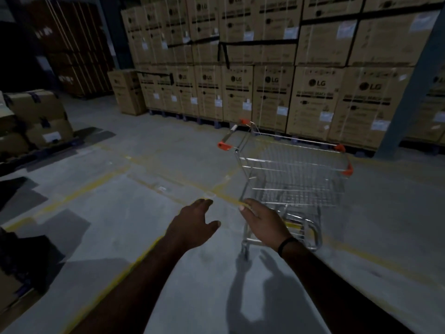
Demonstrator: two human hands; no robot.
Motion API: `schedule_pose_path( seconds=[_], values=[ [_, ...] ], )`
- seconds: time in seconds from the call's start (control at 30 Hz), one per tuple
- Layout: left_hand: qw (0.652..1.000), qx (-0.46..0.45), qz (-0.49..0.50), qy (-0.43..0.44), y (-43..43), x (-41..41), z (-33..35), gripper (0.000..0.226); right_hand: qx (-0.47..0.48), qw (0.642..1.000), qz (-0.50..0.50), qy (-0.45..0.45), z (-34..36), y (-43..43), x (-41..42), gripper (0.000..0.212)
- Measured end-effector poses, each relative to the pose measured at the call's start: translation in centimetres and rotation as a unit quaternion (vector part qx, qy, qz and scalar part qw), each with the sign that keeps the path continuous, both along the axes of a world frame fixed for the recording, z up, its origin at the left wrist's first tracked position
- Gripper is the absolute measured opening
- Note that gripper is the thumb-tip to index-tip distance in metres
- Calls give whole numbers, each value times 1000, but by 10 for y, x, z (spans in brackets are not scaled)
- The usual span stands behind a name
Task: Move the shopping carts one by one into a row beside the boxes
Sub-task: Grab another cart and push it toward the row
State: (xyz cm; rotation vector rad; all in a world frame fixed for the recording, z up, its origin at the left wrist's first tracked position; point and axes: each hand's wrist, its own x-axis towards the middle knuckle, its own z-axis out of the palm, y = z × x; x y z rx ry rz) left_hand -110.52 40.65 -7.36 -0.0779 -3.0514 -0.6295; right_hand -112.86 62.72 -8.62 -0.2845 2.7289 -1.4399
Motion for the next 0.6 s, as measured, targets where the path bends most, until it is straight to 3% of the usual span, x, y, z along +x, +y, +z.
schedule_pose_path(
  seconds=[0.3, 0.6],
  values=[
    [999, -19, 27, 1, -37, -207, 29, 81, -4, 1000, 18, 12, 26, -42, -222, 49],
    [1000, -29, -1, -1, -94, -366, 25, 67, -32, 999, 21, 36, 33, -94, -376, 39]
  ],
)
